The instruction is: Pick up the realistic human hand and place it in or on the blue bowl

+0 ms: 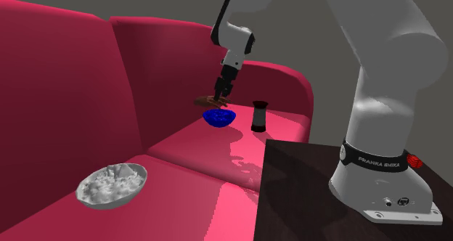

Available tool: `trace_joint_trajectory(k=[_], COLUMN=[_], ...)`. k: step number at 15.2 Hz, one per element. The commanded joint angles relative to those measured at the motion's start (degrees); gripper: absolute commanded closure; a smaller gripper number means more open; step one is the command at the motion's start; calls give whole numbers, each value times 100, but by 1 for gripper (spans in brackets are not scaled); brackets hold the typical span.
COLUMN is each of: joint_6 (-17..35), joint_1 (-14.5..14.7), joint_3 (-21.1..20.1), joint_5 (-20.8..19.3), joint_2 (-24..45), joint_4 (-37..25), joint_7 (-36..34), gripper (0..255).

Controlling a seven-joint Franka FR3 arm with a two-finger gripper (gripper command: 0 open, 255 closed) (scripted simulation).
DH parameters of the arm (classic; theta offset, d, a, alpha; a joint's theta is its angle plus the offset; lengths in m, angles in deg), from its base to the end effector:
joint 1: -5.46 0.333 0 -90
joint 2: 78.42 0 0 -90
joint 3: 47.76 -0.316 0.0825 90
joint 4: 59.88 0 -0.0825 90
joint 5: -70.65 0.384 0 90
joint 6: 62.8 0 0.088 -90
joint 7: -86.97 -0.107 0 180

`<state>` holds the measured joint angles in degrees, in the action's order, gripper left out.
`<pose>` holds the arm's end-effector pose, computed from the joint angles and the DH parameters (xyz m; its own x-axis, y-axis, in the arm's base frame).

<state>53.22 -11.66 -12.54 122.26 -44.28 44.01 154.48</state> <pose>0.4401 -0.4523 0.2462 0.9489 -0.2356 0.2100 -0.1403 -0.9109 -0.3882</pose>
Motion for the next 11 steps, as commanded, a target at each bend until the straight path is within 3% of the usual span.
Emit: trace_joint_trajectory(k=[1, 5, 9, 11], joint_6=[-329, -935, -1605, -1529], joint_1=[-300, -939, -1697, -1702], joint_3=[-41, -153, -312, -334], joint_5=[7, 31, 52, 87], joint_2=[385, 1172, 2114, 2194], joint_4=[-669, -2078, -3882, -3871], joint_7=[-68, -261, -631, -587], gripper=[255, 255, 255, 255])
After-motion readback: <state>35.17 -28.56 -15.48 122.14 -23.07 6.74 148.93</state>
